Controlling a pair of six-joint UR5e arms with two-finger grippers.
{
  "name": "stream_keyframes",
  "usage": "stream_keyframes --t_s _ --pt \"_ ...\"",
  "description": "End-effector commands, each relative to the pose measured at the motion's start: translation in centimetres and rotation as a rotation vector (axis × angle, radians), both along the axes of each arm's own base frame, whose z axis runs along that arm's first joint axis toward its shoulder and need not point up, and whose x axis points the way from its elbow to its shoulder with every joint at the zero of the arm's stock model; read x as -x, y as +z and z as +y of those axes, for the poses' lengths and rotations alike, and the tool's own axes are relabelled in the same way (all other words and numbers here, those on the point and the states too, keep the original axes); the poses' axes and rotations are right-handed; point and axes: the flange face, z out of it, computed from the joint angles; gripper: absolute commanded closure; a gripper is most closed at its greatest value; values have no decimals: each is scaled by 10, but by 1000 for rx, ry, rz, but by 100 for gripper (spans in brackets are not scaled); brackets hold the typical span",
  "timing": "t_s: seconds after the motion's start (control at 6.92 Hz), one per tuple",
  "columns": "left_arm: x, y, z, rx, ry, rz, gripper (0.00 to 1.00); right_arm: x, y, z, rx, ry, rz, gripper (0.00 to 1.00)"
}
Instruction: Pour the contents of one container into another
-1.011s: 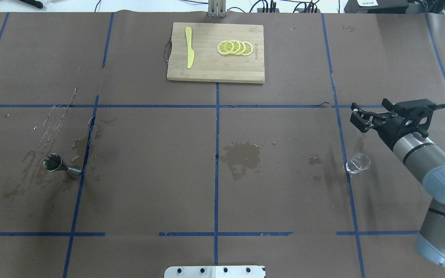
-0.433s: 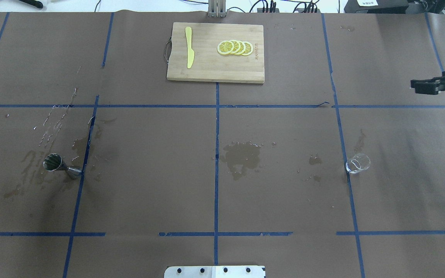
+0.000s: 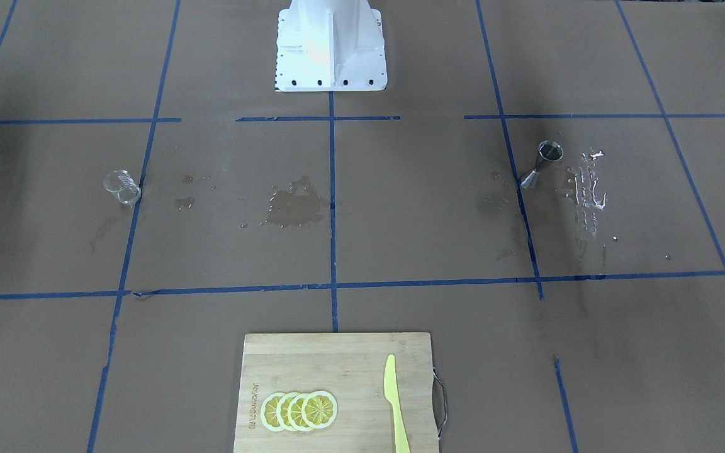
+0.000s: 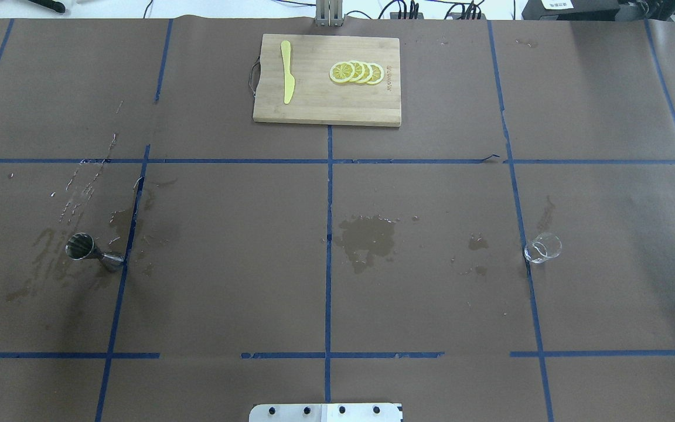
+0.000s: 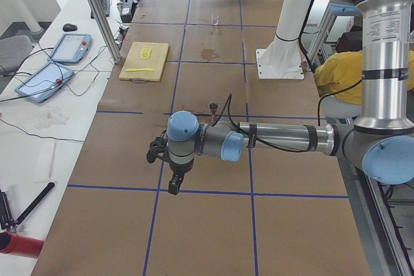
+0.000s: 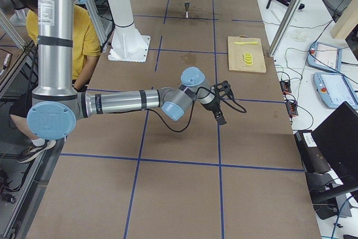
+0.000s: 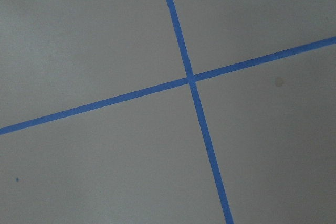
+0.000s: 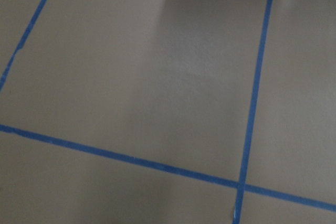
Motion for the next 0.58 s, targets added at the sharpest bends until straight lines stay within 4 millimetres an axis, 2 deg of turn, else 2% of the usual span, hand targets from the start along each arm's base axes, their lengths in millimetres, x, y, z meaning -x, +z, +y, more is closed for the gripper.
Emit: stream_keyframes --t_s 0.0,0.14,0.29,0.43 --pt "0 3 1 4 0 -1 0 -45 29 11 165 -82 -13 0" --pt "0 3 1 4 0 -1 0 -61 51 35 205 -94 -4 0" --pt "0 3 1 4 0 -1 0 -61 90 74 326 -96 -10 0" --pt "0 5 3 8 0 -1 0 -62 106 93 369 -89 -12 0"
